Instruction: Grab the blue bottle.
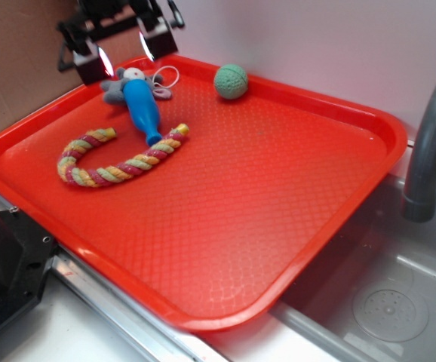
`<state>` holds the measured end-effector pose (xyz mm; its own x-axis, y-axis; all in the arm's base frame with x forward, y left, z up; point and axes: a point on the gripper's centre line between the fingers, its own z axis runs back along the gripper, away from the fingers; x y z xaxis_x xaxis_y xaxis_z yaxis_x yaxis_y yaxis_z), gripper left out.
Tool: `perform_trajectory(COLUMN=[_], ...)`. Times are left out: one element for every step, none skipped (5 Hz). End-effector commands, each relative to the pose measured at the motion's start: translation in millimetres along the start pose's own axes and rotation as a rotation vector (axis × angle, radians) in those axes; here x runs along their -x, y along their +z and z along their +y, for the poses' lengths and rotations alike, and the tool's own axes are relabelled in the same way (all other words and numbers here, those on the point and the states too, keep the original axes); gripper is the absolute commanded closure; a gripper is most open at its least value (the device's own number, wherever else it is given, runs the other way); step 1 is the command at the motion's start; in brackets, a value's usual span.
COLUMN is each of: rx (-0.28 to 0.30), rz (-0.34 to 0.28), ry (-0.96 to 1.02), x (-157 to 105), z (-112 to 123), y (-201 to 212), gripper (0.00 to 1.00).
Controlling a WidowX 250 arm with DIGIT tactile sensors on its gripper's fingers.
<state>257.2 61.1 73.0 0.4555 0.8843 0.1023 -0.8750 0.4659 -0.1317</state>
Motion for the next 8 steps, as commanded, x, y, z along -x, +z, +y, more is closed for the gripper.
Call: perform_trajectory(rx=[0.002,-0.024,-0.018,-0.003,0.014,0.017,0.047,0.082], rz=[-0.026,-0.031,-0.027,0.005,0.047,0.095,0.116,0.113], ry=[-0.008,0.014,0.016,-0.018,-0.171,-0.417,-0.644,-0.725], x=[-9.2,-11.5,-12.3,-13.6,-6.1,10.6,26.9,48.8], z=[-6.0,-2.3,-0.4,-1.4,-11.7,-31.0,-34.6,-30.1], y=[-44.6,-53.0,-59.0,-52.0,-28.8,4.0,30.8,72.6], gripper=[0.00,0.00,1.00,1.00,1.00,1.00,1.00,1.00])
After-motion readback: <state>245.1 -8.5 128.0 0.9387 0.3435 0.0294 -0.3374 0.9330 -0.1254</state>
